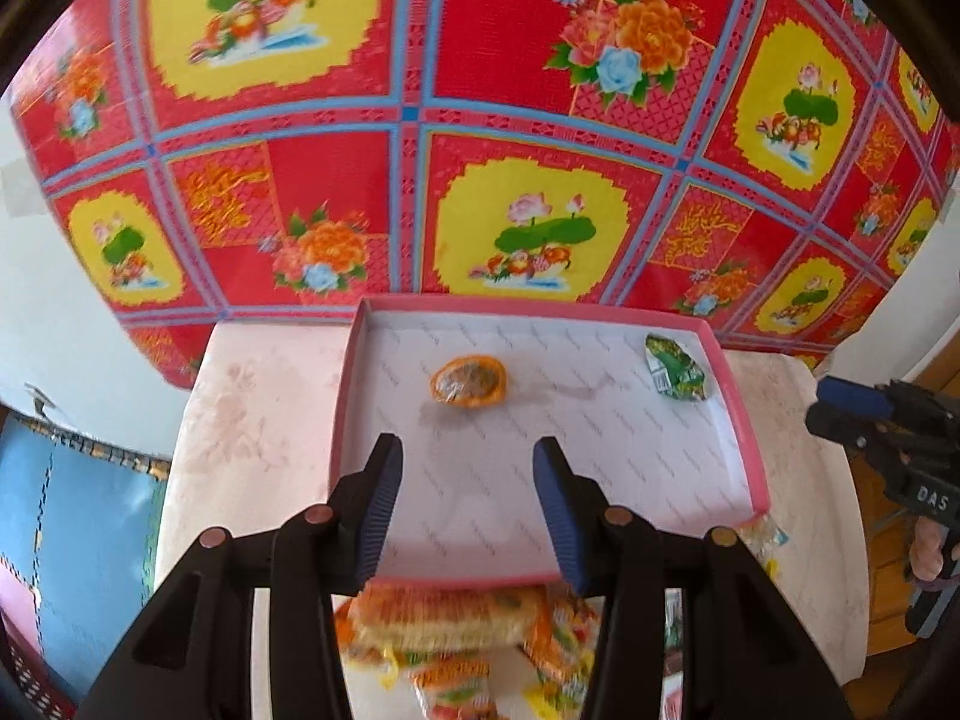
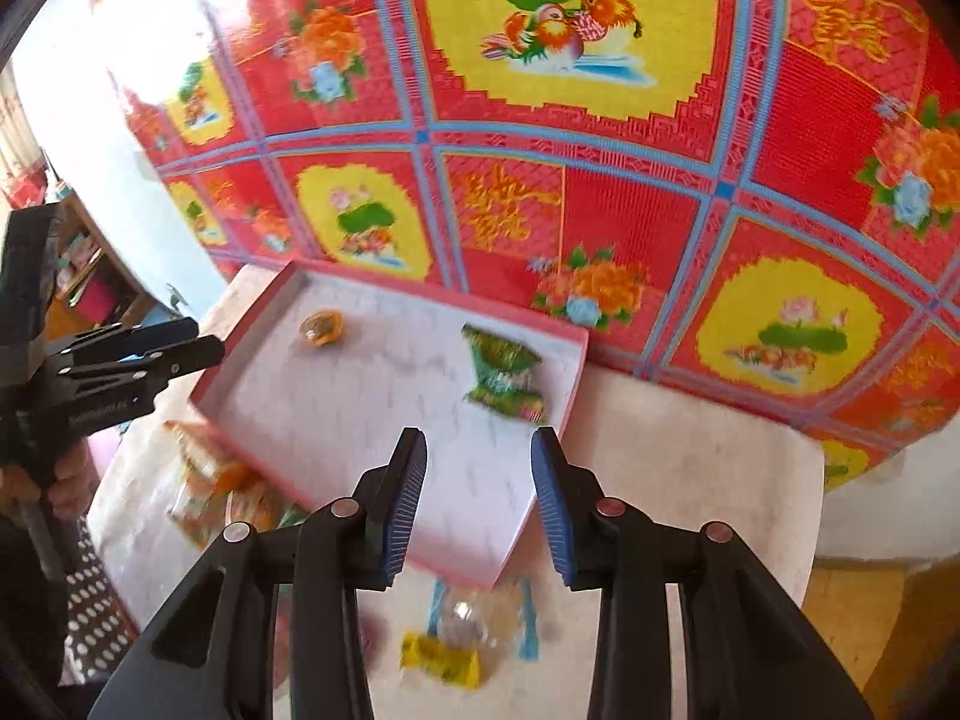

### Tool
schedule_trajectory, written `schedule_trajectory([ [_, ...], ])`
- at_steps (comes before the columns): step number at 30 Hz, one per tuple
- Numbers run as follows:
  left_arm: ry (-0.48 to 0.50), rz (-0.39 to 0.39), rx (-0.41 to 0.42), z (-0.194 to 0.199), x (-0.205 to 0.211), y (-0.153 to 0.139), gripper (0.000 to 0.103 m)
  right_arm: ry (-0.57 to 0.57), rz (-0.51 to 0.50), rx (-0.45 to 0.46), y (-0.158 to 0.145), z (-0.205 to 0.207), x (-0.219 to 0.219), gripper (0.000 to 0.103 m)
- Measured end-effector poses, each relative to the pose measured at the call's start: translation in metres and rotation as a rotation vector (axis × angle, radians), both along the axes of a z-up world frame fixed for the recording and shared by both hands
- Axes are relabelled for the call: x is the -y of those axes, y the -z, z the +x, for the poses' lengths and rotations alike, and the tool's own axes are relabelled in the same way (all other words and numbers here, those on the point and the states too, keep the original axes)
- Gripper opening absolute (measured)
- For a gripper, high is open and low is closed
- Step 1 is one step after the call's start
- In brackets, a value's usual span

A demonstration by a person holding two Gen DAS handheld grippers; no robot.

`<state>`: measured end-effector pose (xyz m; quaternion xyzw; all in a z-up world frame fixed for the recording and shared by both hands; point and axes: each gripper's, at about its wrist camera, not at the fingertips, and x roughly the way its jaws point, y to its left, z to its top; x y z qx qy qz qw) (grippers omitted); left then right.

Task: Organize snacks
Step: 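Grasp the yellow candy packet with the right tool while the left tool reaches the gummy candy pack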

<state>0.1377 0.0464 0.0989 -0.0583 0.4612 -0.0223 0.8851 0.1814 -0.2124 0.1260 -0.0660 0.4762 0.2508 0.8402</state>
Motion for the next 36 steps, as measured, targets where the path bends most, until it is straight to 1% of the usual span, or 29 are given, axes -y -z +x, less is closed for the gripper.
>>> schedule_trajectory([
  [3, -0.007, -0.01, -0.019, -0.008, 0.002, 0.01, 0.048, 0.0, 0.001, -0.016, 0.003, -0.015, -0.001, 0.038],
  [10, -0.022, -0.025, -0.052, -0.033, 0.001, 0.029, 0.048, 0.032, 0.014, -0.084, 0.023, -0.036, -0.003, 0.038],
  [17, -0.049, -0.049, -0.078, -0.06, -0.001, 0.045, 0.048, 0.113, -0.004, -0.14, 0.053, -0.057, 0.006, 0.038],
  [21, -0.06, -0.072, -0.097, -0.071, -0.004, 0.052, 0.048, 0.151, -0.021, -0.147, 0.065, -0.065, 0.012, 0.038],
  [29, -0.056, -0.068, -0.133, -0.084, -0.001, 0.066, 0.048, 0.208, -0.023, -0.169, 0.082, -0.075, 0.023, 0.038],
  [36, -0.05, -0.066, -0.16, -0.082, 0.002, 0.074, 0.048, 0.218, -0.018, -0.188, 0.091, -0.08, 0.022, 0.038],
])
